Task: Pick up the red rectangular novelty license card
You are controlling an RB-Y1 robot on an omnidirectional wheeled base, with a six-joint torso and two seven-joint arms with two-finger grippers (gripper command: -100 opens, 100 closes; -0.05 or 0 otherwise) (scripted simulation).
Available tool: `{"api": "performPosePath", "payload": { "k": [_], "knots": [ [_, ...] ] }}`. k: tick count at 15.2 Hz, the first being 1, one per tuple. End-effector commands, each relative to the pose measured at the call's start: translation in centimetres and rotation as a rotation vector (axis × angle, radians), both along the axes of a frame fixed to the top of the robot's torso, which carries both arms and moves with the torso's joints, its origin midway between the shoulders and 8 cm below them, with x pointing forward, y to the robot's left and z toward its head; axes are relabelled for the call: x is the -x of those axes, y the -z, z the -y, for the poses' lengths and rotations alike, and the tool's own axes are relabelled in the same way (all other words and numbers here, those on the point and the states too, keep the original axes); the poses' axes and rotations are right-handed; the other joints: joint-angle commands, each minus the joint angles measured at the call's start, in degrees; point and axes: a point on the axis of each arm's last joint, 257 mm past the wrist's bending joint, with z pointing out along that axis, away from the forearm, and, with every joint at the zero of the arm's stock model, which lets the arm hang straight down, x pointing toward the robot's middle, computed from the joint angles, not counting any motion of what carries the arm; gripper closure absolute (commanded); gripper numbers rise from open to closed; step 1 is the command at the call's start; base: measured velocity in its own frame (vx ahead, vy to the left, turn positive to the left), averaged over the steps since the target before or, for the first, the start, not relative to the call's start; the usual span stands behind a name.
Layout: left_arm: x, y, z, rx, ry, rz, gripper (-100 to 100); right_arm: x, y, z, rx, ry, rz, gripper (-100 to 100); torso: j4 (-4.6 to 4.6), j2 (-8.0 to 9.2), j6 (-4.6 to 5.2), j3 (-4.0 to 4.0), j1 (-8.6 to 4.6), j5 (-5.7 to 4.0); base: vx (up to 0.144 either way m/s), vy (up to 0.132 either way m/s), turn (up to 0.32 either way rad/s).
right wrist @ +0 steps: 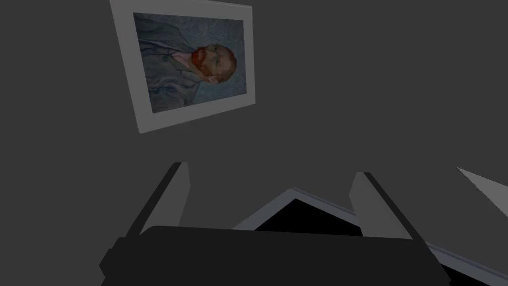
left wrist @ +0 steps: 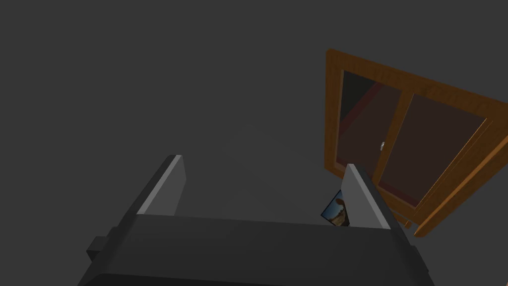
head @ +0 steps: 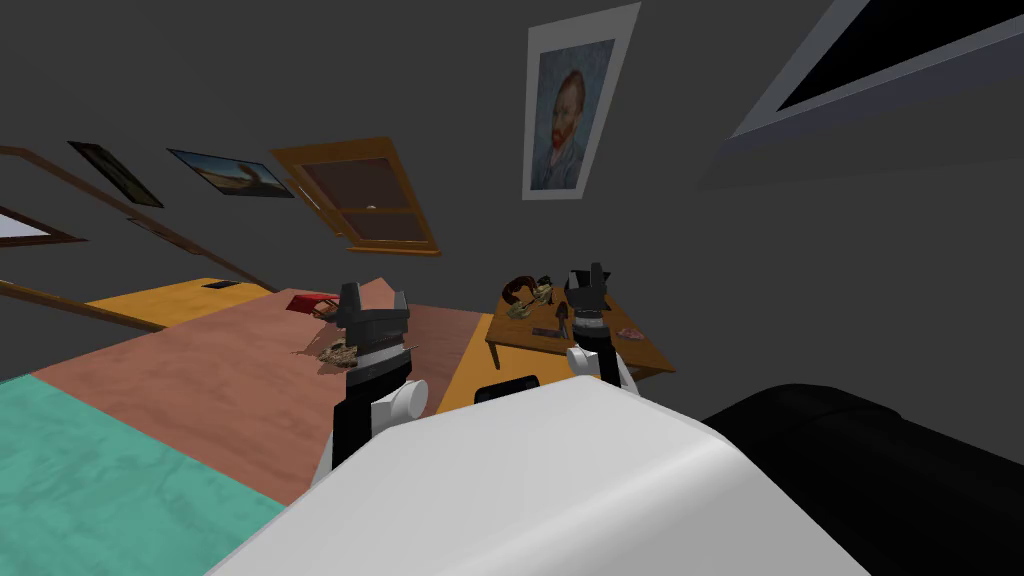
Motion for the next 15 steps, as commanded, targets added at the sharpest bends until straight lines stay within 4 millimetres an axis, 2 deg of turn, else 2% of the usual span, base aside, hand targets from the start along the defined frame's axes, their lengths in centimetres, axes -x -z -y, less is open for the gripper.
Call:
{"api": "performPosePath", "payload": {
  "k": [1,7,8,9,10,11,12,13,14,15],
  "knots": [
    [0.0,0.0,0.0,0.000,0.000,0.000,0,-0.4,0.5,-0.6,0.041,-0.018,-0.018,-100,0.00,0.00,0.00,0.00,0.00,0.00,-0.004,0.003,0.024],
    [0.0,0.0,0.0,0.000,0.000,0.000,0,-1.5,2.6,-2.1,0.146,-0.058,-0.076,-100,0.01,0.05,-0.01,0.03,0.01,0.00,-0.011,0.007,0.039],
    [0.0,0.0,0.0,0.000,0.000,0.000,0,-2.0,3.7,-2.5,0.183,-0.070,-0.101,-100,0.01,0.05,-0.01,0.03,0.01,0.00,-0.011,0.011,0.061],
    [0.0,0.0,0.0,0.000,0.000,0.000,0,-2.0,3.7,-2.6,0.188,-0.072,-0.102,-100,0.01,0.04,-0.02,0.02,0.02,0.00,-0.009,0.011,0.057],
    [0.0,0.0,0.0,0.000,0.000,0.000,0,-2.5,4.9,-3.0,0.224,-0.082,-0.129,-100,0.01,0.04,-0.01,0.02,0.02,0.00,-0.012,0.014,0.073],
    [0.0,0.0,0.0,0.000,0.000,0.000,0,-2.5,4.9,-3.1,0.233,-0.086,-0.131,-100,0.01,0.04,-0.01,0.02,0.03,0.00,-0.011,0.012,0.055],
    [0.0,0.0,0.0,0.000,0.000,0.000,0,-2.9,6.3,-3.5,0.271,-0.096,-0.160,-100,0.01,0.04,-0.01,0.02,0.02,0.01,-0.010,0.015,0.074],
    [0.0,0.0,0.0,0.000,0.000,0.000,0,-2.9,6.4,-3.6,0.281,-0.100,-0.162,-100,0.01,0.04,-0.02,0.02,0.03,0.00,-0.007,0.014,0.064],
    [0.0,0.0,0.0,0.000,0.000,0.000,0,-3.4,7.9,-4.0,0.324,-0.110,-0.194,-100,0.01,0.03,-0.01,0.02,0.03,0.01,-0.007,0.017,0.091],
    [0.0,0.0,0.0,0.000,0.000,0.000,0,-3.4,8.0,-4.0,0.333,-0.114,-0.196,-100,0.00,0.03,-0.02,0.01,0.04,0.01,-0.007,0.017,0.076]
  ]
}}
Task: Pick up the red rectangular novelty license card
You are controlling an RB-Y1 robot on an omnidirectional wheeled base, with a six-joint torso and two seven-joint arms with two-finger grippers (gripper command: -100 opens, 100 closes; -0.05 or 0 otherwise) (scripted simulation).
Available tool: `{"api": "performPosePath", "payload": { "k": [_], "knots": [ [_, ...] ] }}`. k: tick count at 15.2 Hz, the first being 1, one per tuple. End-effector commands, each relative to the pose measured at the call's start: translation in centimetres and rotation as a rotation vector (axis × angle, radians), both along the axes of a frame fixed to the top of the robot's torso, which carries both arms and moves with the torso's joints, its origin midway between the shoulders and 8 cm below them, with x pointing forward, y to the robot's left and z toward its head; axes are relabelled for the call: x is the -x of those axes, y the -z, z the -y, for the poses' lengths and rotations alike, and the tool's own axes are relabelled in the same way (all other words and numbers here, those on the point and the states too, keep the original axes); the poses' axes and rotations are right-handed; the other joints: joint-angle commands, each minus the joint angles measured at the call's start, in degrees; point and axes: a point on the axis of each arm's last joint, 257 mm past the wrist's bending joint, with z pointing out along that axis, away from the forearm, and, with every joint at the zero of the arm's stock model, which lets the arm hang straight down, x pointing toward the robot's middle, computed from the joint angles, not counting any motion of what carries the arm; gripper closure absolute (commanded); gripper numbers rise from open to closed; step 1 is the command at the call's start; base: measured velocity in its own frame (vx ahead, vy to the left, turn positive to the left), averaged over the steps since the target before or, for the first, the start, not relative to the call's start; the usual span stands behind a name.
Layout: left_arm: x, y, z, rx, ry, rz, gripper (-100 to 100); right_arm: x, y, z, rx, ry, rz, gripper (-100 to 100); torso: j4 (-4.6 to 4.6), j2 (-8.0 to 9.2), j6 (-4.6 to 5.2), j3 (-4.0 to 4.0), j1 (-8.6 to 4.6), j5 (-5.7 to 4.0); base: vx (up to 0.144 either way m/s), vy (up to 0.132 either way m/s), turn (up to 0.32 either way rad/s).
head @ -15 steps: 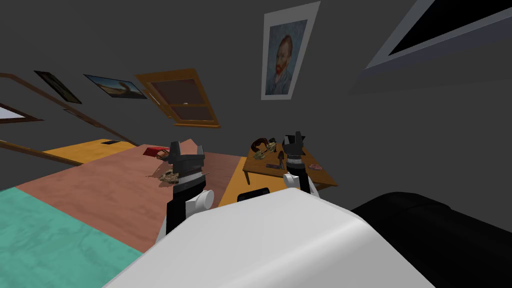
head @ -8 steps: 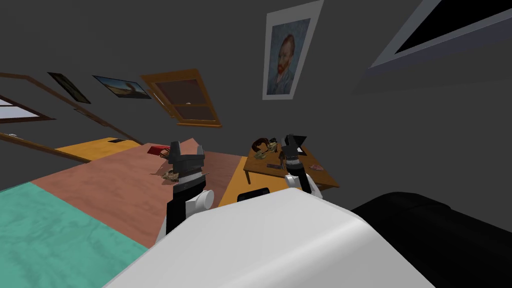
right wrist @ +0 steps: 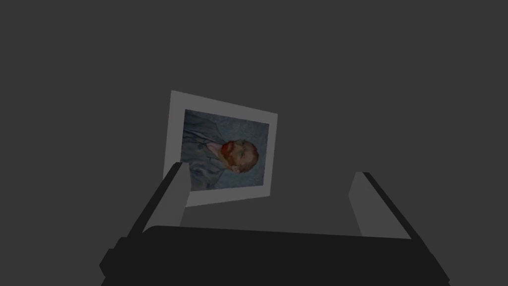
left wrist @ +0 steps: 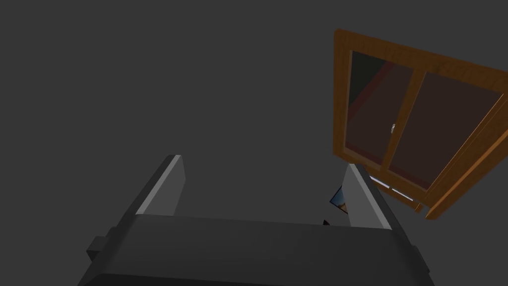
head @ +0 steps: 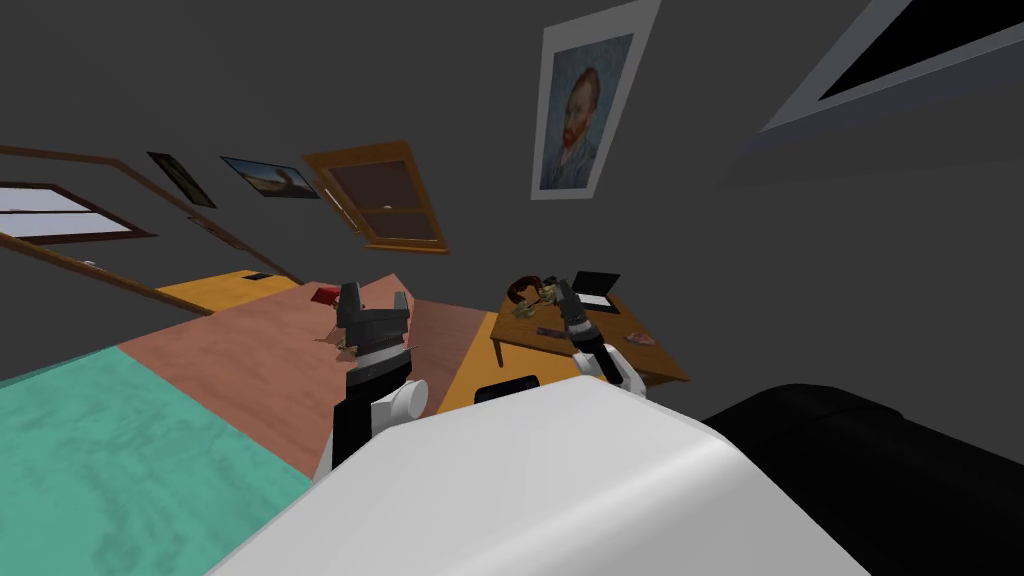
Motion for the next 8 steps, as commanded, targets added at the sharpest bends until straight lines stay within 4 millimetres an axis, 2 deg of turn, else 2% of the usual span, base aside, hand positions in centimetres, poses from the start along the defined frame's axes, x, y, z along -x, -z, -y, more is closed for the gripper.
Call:
{"api": "performPosePath", "payload": {
  "k": [1,2,3,4,5,7,8],
  "knots": [
    [0.0,0.0,0.0,0.000,0.000,0.000,0,-0.6,2.3,-0.5,0.068,-0.015,-0.041,-100,0.00,0.00,0.00,0.00,0.00,0.00,-0.006,0.021,0.094],
    [0.0,0.0,0.0,0.000,0.000,0.000,0,-0.7,2.6,-0.5,0.081,-0.019,-0.048,-100,0.00,-0.01,-0.01,0.00,0.01,0.00,-0.005,0.018,0.078],
    [0.0,0.0,0.0,0.000,0.000,0.000,0,-1.0,4.2,-0.8,0.123,-0.027,-0.077,-100,0.00,-0.01,0.00,-0.01,0.00,0.00,-0.002,0.021,0.105],
    [0.0,0.0,0.0,0.000,0.000,0.000,0,-1.0,4.5,-0.7,0.140,-0.032,-0.084,-100,0.00,-0.02,-0.01,-0.01,0.01,0.00,-0.001,0.021,0.094],
    [0.0,0.0,0.0,0.000,0.000,0.000,0,-1.2,6.1,-1.0,0.181,-0.039,-0.111,-100,-0.01,-0.03,-0.01,-0.02,0.01,0.00,0.000,0.024,0.119],
    [0.0,0.0,0.0,0.000,0.000,0.000,0,-1.2,6.6,-0.9,0.202,-0.045,-0.122,-100,-0.01,-0.05,-0.01,-0.03,0.01,0.01,0.003,0.017,0.064],
    [0.0,0.0,0.0,0.000,0.000,0.000,0,-1.4,8.7,-0.9,0.258,-0.054,-0.160,-100,-0.01,-0.04,0.02,-0.02,-0.01,0.00,0.005,0.016,0.074]
  ]
}}
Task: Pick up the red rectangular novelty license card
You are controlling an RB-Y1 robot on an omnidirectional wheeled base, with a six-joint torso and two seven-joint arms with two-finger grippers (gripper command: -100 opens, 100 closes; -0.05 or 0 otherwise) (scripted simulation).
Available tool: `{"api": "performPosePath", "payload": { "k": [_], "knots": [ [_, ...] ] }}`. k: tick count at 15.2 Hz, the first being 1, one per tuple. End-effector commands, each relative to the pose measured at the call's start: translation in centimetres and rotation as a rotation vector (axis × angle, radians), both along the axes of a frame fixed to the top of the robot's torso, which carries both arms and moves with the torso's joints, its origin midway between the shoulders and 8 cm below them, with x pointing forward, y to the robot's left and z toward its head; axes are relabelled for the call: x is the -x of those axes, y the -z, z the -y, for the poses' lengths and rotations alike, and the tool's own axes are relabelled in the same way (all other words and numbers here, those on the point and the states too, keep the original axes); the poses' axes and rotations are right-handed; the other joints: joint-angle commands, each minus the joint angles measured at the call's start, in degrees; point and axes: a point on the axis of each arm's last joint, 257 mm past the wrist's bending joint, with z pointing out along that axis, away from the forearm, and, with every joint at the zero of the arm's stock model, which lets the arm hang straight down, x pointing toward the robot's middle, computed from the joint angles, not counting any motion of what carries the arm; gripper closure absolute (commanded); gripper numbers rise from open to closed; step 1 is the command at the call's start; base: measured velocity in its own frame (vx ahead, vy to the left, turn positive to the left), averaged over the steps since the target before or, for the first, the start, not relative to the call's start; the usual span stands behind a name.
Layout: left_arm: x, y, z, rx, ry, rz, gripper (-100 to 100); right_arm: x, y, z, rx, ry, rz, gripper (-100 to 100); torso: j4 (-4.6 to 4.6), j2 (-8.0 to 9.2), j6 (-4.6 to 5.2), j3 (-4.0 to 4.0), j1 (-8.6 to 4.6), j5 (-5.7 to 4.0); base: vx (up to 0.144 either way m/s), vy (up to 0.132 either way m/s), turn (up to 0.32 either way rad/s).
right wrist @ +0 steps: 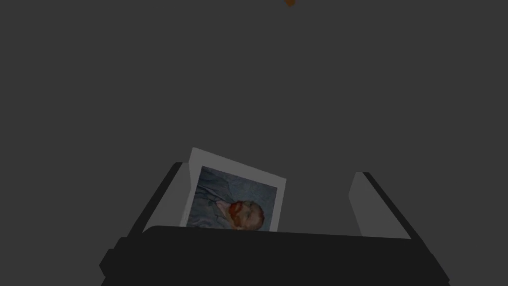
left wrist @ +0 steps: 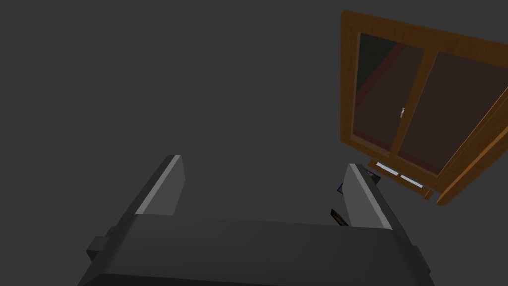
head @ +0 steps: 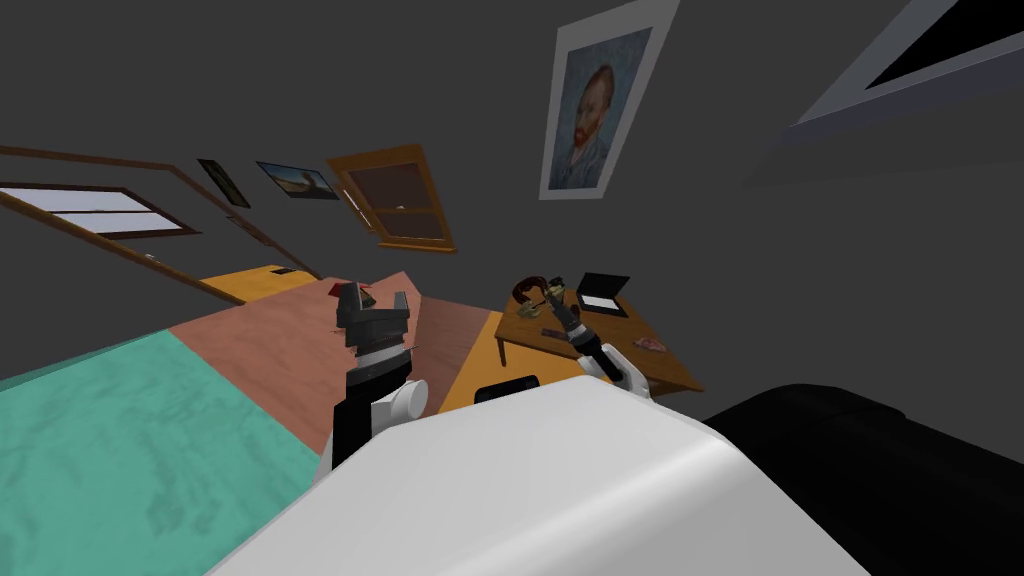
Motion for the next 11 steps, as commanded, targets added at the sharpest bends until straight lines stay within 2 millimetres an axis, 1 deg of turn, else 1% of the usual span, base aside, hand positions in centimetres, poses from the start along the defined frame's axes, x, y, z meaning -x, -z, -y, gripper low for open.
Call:
{"api": "performPosePath", "payload": {
  "k": [1,2,3,4,5,6,7,8,9,10,11],
  "knots": [
    [0.0,0.0,0.0,0.000,0.000,0.000,0,0.0,1.8,0.0,0.053,-0.011,-0.030,-100,0.00,0.00,0.00,0.00,0.00,0.00,0.005,0.017,0.093],
    [0.0,0.0,0.0,0.000,0.000,0.000,0,0.0,3.6,0.0,0.106,-0.021,-0.060,-100,0.00,-0.01,0.00,0.00,0.01,0.00,0.010,0.023,0.128],
    [0.0,0.0,0.0,0.000,0.000,0.000,0,-0.1,4.1,0.2,0.121,-0.023,-0.070,-100,0.00,-0.02,-0.01,-0.01,0.02,0.00,0.012,0.023,0.117],
    [0.0,0.0,0.0,0.000,0.000,0.000,0,-0.1,4.1,0.2,0.121,-0.023,-0.070,-100,-0.01,-0.02,0.01,-0.01,0.02,0.01,0.008,0.013,0.040],
    [0.0,0.0,0.0,0.000,0.000,0.000,0,0.0,6.1,0.3,0.188,-0.038,-0.102,-100,0.00,-0.01,0.02,-0.01,0.01,0.00,0.009,0.016,0.109],
    [0.0,0.0,0.0,0.000,0.000,0.000,0,0.0,6.5,0.5,0.192,-0.036,-0.109,-100,-0.01,-0.02,-0.01,-0.01,0.01,0.00,0.012,0.018,0.113],
    [0.0,0.0,0.0,0.000,0.000,0.000,0,0.2,8.2,0.6,0.250,-0.050,-0.134,-100,-0.01,-0.03,0.00,-0.02,0.01,0.00,0.015,0.024,0.130],
    [0.0,0.0,0.0,0.000,0.000,0.000,0,0.2,8.9,1.1,0.265,-0.049,-0.149,-100,-0.01,-0.05,-0.01,-0.03,0.02,0.00,0.018,0.023,0.130],
    [0.0,0.0,0.0,0.000,0.000,0.000,0,0.5,10.5,1.1,0.321,-0.064,-0.171,-100,-0.01,-0.06,0.00,-0.03,0.02,0.01,0.024,0.025,0.178],
    [0.0,0.0,0.0,0.000,0.000,0.000,0,0.6,11.3,1.8,0.340,-0.062,-0.189,-100,-0.02,-0.07,-0.01,-0.04,0.03,0.00,0.021,0.023,0.137],
    [0.0,0.0,0.0,0.000,0.000,0.000,0,1.0,12.9,1.8,0.393,-0.078,-0.208,-100,-0.02,-0.08,0.00,-0.05,0.03,0.01,0.026,0.026,0.156]
  ]
}}
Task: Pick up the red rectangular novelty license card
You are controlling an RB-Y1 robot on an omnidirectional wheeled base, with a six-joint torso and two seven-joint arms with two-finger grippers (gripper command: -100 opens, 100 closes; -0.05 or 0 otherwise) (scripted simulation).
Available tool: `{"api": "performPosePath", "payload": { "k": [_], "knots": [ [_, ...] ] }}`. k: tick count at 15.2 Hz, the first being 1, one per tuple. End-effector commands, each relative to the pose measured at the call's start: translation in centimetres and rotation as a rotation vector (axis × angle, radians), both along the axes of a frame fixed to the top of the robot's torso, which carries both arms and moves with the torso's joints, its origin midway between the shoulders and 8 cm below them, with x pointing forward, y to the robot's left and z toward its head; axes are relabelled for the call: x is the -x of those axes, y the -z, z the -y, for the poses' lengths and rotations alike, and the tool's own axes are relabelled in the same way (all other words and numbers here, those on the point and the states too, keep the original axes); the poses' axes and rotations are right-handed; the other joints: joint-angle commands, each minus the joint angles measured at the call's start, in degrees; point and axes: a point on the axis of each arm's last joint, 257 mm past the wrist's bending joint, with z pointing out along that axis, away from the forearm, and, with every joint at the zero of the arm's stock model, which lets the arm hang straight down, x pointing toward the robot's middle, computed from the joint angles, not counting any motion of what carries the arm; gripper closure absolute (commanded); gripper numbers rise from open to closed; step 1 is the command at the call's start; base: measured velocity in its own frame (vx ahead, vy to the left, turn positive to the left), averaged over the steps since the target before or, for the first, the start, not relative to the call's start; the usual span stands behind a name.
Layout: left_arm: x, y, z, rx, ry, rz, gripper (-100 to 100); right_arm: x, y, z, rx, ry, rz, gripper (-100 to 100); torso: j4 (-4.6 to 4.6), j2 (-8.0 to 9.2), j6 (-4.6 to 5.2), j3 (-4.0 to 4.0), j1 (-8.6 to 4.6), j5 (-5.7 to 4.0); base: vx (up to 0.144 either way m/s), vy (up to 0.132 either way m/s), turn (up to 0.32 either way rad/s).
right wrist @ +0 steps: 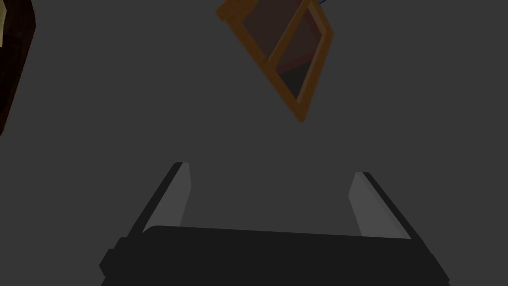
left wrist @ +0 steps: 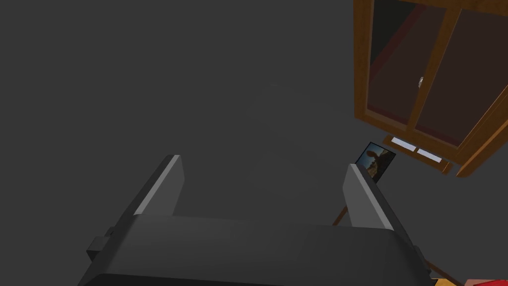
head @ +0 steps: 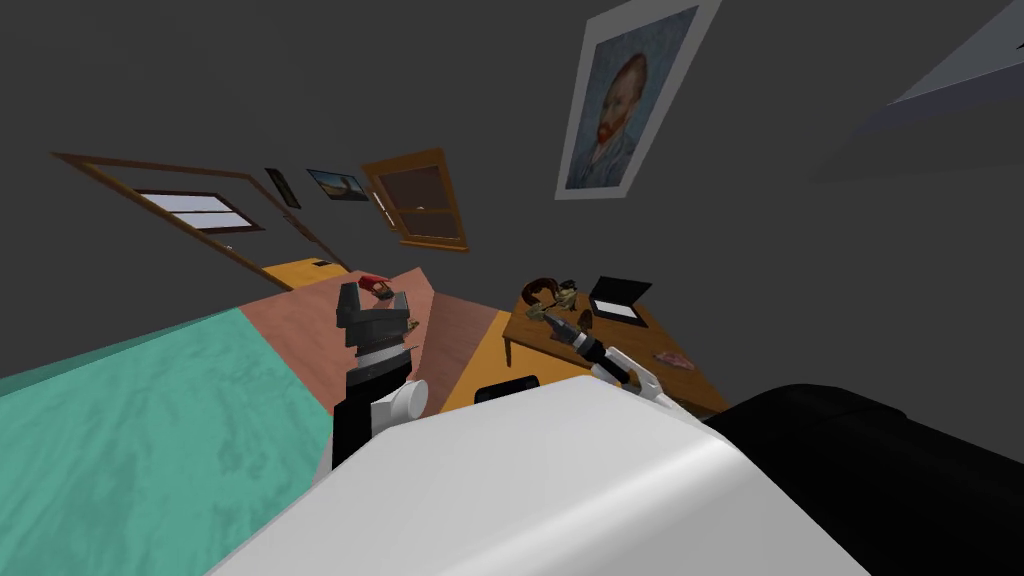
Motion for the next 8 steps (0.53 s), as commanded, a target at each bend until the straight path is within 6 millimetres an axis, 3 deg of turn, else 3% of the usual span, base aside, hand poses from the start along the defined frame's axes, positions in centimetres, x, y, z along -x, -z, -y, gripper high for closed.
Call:
{"api": "performPosePath", "payload": {
  "k": [1,2,5,7,8],
  "knots": [
    [0.0,0.0,0.0,0.000,0.000,0.000,0,0.2,2.3,1.1,0.076,-0.012,-0.039,-100,0.00,0.00,0.00,0.00,0.00,0.00,0.027,0.025,0.111],
    [0.0,0.0,0.0,0.000,0.000,0.000,0,0.2,2.4,1.2,0.077,-0.010,-0.042,-100,0.00,-0.01,0.01,-0.01,-0.01,0.00,0.017,0.017,0.026],
    [0.0,0.0,0.0,0.000,0.000,0.000,0,1.5,6.5,2.8,0.214,-0.045,-0.105,-100,0.00,0.01,0.00,0.00,-0.01,0.00,0.023,0.024,0.139],
    [0.0,0.0,0.0,0.000,0.000,0.000,0,1.6,7.2,3.7,0.233,-0.040,-0.123,-100,0.00,-0.02,0.01,-0.01,0.02,0.00,0.025,0.023,0.097],
    [0.0,0.0,0.0,0.000,0.000,0.000,0,2.5,9.0,4.8,0.304,-0.060,-0.154,-100,0.00,0.00,0.03,0.00,0.00,0.00,0.025,0.018,0.125]
  ]
}}
